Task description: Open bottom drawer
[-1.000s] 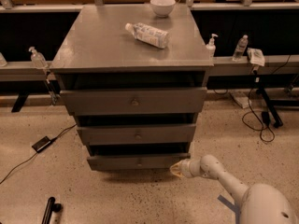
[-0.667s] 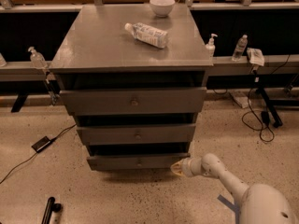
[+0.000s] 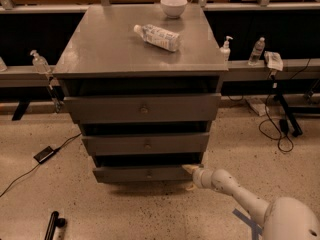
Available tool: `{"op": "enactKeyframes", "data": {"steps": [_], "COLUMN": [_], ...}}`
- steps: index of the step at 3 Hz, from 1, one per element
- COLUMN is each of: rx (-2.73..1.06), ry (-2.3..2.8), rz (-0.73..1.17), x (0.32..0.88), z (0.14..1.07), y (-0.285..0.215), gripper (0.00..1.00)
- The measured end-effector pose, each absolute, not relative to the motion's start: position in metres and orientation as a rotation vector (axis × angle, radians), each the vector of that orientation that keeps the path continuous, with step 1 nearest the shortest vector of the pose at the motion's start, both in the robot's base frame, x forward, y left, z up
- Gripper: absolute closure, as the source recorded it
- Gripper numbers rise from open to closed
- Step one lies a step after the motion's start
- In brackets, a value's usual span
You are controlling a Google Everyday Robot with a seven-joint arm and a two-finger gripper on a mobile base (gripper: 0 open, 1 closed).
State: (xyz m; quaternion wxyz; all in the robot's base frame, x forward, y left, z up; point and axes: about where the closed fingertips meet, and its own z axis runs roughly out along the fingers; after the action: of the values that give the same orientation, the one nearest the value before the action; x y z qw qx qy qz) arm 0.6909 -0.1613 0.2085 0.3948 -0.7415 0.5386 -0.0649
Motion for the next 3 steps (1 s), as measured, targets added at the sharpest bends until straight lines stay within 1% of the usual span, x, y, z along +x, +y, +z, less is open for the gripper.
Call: {"op": "enactKeyframes", "data": {"steps": [1,2,3], "rx": [-1.835,-1.828,-1.814], "ry": [1.430,1.500,1.579], "rz": [-0.227,-0.264,-0.235], "x": [0.703,0.719,0.723], "z": [0.213,0.215,0.196], "y": [-0.169,-0.171,-0.178], "gripper": [0.00,0.00,0.00]}}
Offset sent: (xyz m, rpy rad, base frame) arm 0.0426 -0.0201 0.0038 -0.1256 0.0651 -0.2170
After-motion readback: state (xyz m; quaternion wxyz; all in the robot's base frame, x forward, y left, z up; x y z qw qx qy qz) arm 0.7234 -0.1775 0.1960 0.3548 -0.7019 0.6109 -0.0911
